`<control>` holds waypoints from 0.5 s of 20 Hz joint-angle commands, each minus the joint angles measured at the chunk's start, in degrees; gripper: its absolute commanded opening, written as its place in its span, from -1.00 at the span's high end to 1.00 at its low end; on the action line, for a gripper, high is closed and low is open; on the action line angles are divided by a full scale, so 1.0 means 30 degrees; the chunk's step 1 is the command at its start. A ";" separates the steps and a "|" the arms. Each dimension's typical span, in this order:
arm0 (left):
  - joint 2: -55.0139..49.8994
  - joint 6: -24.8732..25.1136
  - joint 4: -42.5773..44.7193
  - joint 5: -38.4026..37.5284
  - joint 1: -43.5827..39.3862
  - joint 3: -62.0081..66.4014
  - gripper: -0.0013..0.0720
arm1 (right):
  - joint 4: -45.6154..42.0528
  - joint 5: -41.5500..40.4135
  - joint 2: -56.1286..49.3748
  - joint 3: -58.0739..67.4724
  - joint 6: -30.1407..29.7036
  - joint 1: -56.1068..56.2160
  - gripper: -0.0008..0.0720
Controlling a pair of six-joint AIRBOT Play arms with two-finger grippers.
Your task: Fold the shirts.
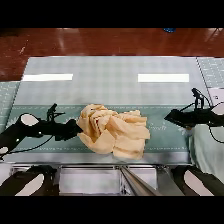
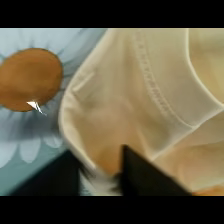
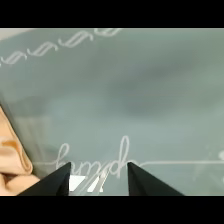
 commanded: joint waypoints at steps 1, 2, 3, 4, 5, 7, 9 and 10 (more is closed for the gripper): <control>-0.0969 0.2841 -0.2091 -0.0015 -0.0401 0.0117 0.90 | 0.0146 0.2739 0.0022 -0.0073 -0.0357 0.0605 -0.14; -0.0969 0.3096 -0.2222 -0.0015 -0.0393 0.0175 0.91 | 0.0160 0.3235 0.0022 -0.0219 -0.0342 0.1297 -0.14; -0.0962 0.3104 -0.2215 -0.0022 -0.0393 0.0270 0.91 | 0.0160 0.3672 0.0022 -0.0517 -0.0364 0.2259 -0.14; -0.0962 0.3096 -0.2215 -0.0022 -0.0401 0.0335 0.91 | 0.0197 0.3876 0.0022 -0.0896 -0.0255 0.3249 -0.14; -0.0962 0.3089 -0.2229 -0.0087 -0.0401 0.0357 0.91 | 0.0197 0.4211 0.0022 -0.1224 -0.0248 0.4204 -0.14; -0.0962 0.3089 -0.2229 -0.0313 -0.0401 0.0357 0.91 | 0.0109 0.4087 0.0022 -0.1756 0.0138 0.5683 -0.14; -0.0962 0.3089 -0.2222 -0.0510 -0.0401 0.0357 0.91 | 0.0386 0.3111 0.0022 -0.2084 0.0736 0.6557 -0.14; -0.0962 0.3089 -0.2222 -0.0539 -0.0401 0.0357 0.91 | 0.0933 0.2288 0.0022 -0.2288 0.0750 0.6921 -0.14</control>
